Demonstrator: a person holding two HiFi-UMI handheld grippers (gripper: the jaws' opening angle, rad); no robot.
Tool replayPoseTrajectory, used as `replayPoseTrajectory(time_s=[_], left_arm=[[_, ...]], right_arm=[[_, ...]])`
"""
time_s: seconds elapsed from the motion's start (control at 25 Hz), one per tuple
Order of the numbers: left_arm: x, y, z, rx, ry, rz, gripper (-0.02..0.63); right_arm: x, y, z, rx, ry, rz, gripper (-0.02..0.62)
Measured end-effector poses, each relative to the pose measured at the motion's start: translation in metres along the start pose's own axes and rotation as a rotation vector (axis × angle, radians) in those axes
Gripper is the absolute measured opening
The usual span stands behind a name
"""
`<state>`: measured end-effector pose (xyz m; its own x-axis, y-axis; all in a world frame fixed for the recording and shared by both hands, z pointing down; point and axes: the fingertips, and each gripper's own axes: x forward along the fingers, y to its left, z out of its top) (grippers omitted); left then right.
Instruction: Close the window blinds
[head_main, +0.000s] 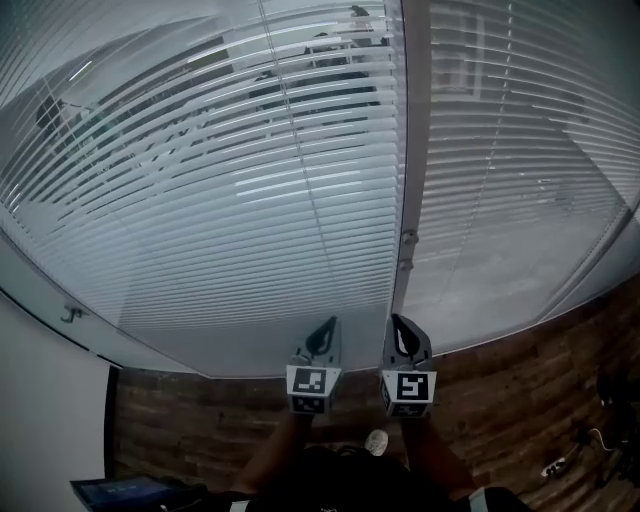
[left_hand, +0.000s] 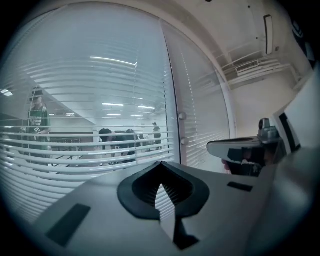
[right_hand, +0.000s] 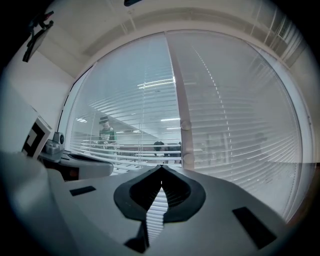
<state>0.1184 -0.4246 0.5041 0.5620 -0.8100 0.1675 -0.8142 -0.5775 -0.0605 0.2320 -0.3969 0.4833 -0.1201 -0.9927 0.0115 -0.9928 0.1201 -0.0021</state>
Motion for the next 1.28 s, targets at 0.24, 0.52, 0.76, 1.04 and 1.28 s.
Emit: replayPoseTrajectory(time_s=[0.24,0.52,0.76,1.04,1.28], left_arm=[[0.01,0.006,-0.002,-0.006,0.007,0.031,-0.005],[0.016,0.013,0.004,0.012,-0.018,0.025,-0.005],[0.021,0.024,-0.001,0.018,-0.016,0.0,-0.005],[0.043,0.022,0.019,0.014,-0.042,-0.04,-0.005],[0.05,0.022,0.027,0.02,-0.064,-0.081,-0.005]], right_arm=[[0.007,-0.014,-0.001,-0.008,-0.019,-0.027,0.002],[0.016,-0.022,0.014,-0.006,-0.068,-0.049,0.002],[0.028,-0.024,0.019,-0.029,-0.087,-0.093,0.002],[0.049,-0.043,0.038,-0.04,-0.077,-0.095,0.003],[0.062,-0.055,0.05,-0.043,-0.071,-0.15,0.068]])
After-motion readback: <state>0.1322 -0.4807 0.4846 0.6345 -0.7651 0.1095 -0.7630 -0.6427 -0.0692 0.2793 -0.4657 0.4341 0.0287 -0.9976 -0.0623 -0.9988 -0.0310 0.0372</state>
